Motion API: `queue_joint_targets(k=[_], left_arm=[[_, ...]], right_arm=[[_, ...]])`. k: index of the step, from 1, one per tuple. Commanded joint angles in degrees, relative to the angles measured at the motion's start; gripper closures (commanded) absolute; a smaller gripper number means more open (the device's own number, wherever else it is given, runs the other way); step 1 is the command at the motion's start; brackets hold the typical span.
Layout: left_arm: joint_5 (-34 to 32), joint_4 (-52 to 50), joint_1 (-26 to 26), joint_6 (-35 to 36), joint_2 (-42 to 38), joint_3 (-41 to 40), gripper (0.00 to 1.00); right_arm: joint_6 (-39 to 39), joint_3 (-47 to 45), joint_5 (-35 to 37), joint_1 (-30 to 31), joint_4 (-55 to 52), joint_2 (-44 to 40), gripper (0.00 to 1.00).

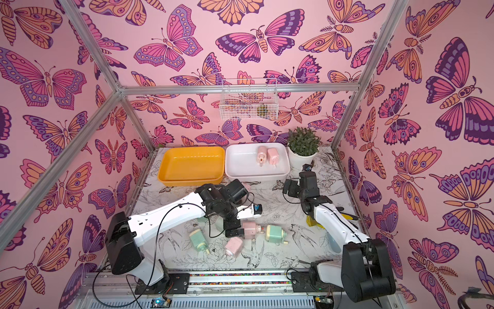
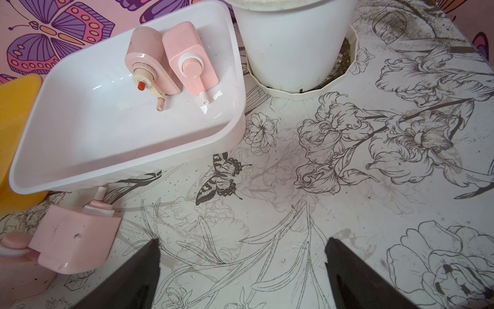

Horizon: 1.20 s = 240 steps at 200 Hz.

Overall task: Place the pencil sharpeners by color into the storage box
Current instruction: Pick up the pencil sharpener from the center of the board.

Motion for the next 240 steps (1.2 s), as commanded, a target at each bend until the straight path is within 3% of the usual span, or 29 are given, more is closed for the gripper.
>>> queue_joint_targets(k=[1, 88, 155, 216, 240], left_arm=[[-2.78, -1.72, -1.02, 7.61, 4.16, 2.08, 0.00], [-6.94, -6.15, -4.93, 14.07, 14.48, 9.89, 0.03], [-11.37, -4.63, -4.82, 11.39, 19.41, 11.62, 0.08], [-9.03, -4.43, -4.32, 8.14, 21.43, 12.11, 0.13], [-9.62, -4.38, -4.37, 7.50, 22.01, 12.38, 0.19]], right_arm=[[0.42, -0.61, -0.01, -0.13, 0.69, -1.23, 0.01], [-0.71, -1.56, 2.12, -0.11, -0.27, -2.91, 0.01], [-0.32, -1.15, 1.04, -0.13, -0.27, -2.60, 0.01], [-0.30, -1.06, 1.13, -0.10, 0.09, -2.23, 0.01], [-0.48, -0.74, 1.05, -0.13, 0.00, -2.02, 0.01]])
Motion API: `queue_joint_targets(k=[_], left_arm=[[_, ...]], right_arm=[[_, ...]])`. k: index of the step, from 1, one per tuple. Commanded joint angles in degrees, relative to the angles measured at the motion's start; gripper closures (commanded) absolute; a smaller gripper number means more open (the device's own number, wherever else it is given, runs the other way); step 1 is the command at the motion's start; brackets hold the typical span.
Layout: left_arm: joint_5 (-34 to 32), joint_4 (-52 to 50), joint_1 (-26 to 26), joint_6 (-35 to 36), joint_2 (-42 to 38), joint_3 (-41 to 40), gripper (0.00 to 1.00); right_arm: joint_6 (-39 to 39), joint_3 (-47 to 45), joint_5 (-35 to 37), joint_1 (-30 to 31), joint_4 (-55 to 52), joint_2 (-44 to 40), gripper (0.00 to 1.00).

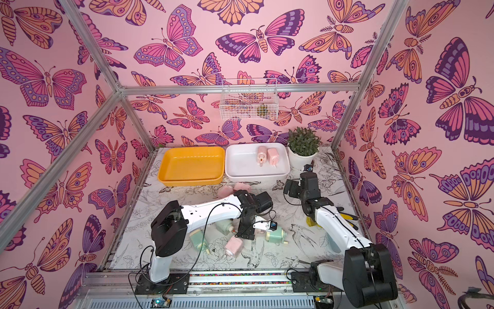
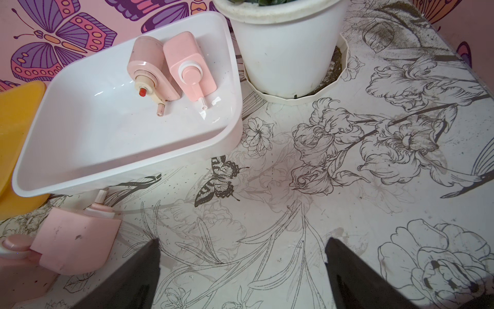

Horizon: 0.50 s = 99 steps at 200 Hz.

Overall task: Place the pencil sharpeners by color into the storage box
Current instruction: Pick up the pencil sharpener from the center of the board.

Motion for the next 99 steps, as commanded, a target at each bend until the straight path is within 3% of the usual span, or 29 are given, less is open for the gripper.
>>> queue_joint_targets(k=[1, 63, 99], left_arm=[[0.62, -0.84, 0.33, -1.52, 1.35, 0.99, 0.20], [1.21, -0.46, 0.30, -1.42, 2.23, 1.86, 0.47], [-3.19, 1.23, 0.41, 1.09, 0.49, 1.19, 0.77]], right_arm=[[-0.39, 0.24, 0.04, -0.13, -0.14, 0.09, 0.01], [0.07, -0.10, -0.05, -0.13, -0.25, 0.29, 0.01], [-0.81, 0.15, -0.16, -0.07, -0.99, 0.20, 0.01]])
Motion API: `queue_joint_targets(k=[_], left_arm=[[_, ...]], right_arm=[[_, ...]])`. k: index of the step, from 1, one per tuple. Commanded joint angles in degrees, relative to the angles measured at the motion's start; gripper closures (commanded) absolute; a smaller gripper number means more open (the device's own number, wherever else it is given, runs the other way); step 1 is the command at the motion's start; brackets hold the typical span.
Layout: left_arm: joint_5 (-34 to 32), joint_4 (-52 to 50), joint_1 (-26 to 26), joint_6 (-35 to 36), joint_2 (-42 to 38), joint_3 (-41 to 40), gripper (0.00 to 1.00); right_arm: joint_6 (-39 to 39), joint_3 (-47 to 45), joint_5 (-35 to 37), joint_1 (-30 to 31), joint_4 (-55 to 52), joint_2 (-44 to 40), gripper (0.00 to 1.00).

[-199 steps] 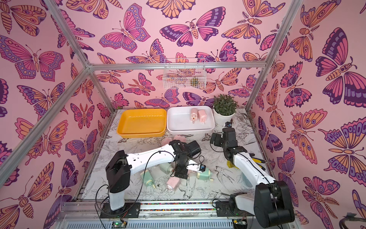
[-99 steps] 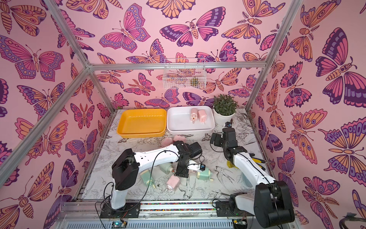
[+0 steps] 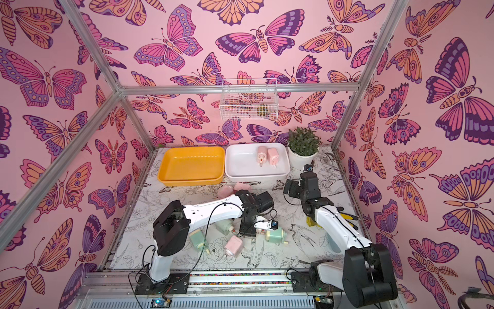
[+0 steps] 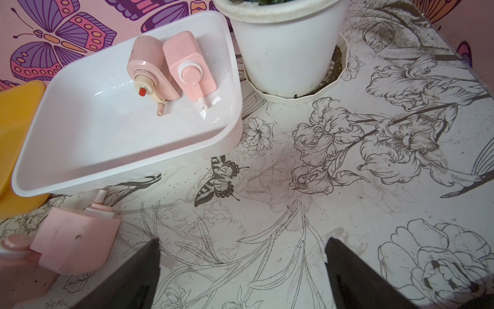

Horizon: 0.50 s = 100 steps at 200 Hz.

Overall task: Place the pencil sharpeners by color into the storage box
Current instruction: Pick up the pencil sharpener from the center of the board.

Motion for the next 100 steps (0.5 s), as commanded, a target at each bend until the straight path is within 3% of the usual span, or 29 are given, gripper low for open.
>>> queue_joint_targets(k=[1, 8, 17, 64, 100], left_arm=[[-3.13, 1.20, 0.45, 2.42, -0.48, 0.06, 0.78], [-3.68, 2.22, 0.55, 3.54, -0.87, -0.38, 0.83], [-3.98, 3.11, 0.89, 5.36, -1.30, -0.78, 1.00], [0.73, 3.04, 4.99, 21.12, -2.20, -0.53, 1.00], [-2.25, 3.66, 8.36, 32.85, -1.90, -0.97, 1.00]], right_arm=[[-0.83, 0.20, -0.20, -0.06, -1.00, 0.17, 0.01], [-0.79, 0.30, -0.22, -0.11, -1.27, 0.28, 0.01], [-0.88, 0.41, -0.31, -0.09, -1.44, 0.39, 0.01], [-0.36, 0.47, -1.81, -0.11, -1.11, 1.12, 0.01], [-0.42, 1.12, -2.28, -0.11, -1.49, 1.94, 0.01]])
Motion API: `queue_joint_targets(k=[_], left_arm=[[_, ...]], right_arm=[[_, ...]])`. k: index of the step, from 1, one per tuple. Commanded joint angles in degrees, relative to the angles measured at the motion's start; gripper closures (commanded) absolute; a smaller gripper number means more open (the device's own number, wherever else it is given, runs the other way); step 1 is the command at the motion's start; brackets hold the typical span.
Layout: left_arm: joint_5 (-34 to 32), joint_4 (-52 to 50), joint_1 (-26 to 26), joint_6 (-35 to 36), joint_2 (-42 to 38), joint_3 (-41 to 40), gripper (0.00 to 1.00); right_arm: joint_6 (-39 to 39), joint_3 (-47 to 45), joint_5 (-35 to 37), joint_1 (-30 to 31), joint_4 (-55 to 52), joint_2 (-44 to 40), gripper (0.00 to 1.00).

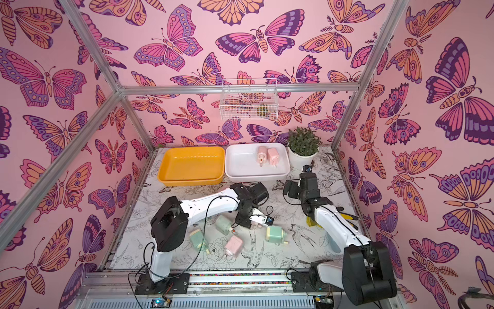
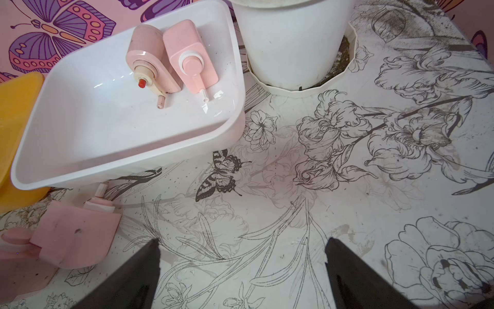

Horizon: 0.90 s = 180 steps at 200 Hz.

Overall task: Place the pencil sharpeners by color into the storage box
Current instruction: Pick up the pencil sharpener from the center of the board.

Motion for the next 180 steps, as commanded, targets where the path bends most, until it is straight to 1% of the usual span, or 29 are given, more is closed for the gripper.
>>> queue_joint_targets(k=[1, 16, 33, 45, 82, 119, 127, 136, 141, 157, 180], left_arm=[[-1.52, 0.54, 2.23, 12.78, -1.83, -1.08, 1.00], [-1.29, 4.41, 3.76, 19.44, -3.23, -3.51, 1.00], [2.27, 4.32, 4.44, 29.33, -5.39, -5.65, 1.00], [4.39, 4.31, 4.28, 34.54, -6.65, -7.10, 1.00], [4.62, 3.54, 3.80, 46.80, -8.58, -12.02, 1.00], [2.45, 2.87, 4.33, 53.86, -7.25, -11.20, 1.00], [2.40, 3.46, 4.46, 54.74, -6.79, -10.73, 0.92], [2.14, 4.07, 4.47, 55.20, -6.33, -10.36, 0.80], [2.05, 4.54, 4.45, 55.58, -6.02, -10.29, 0.77], [1.99, 5.19, 4.53, 57.03, -5.18, -9.92, 0.69], [2.42, 8.78, 4.95, 58.74, -3.87, -9.37, 0.64]], right_arm=[[-0.43, 1.17, -1.00, -0.12, -1.27, 0.83, 0.01], [-0.29, 1.78, -1.39, -0.07, -1.55, 1.30, 0.01], [-0.17, 2.34, -2.18, -0.11, -1.56, 2.05, 0.01], [-0.11, 2.76, -2.69, -0.13, -1.65, 2.73, 0.01], [0.05, 3.59, -3.31, -0.11, -2.75, 3.98, 0.02], [0.67, 3.37, -3.44, -0.11, -2.76, 4.48, 0.02], [0.86, 3.37, -3.66, -0.14, -2.65, 4.65, 0.02], [0.88, 3.45, -3.97, -0.14, -2.57, 4.90, 0.02], [0.86, 3.50, -4.06, -0.12, -2.61, 5.07, 0.02], [0.69, 3.97, -4.41, -0.14, -2.84, 5.61, 0.02], [0.56, 4.23, -4.50, -0.14, -2.98, 6.07, 0.02]])
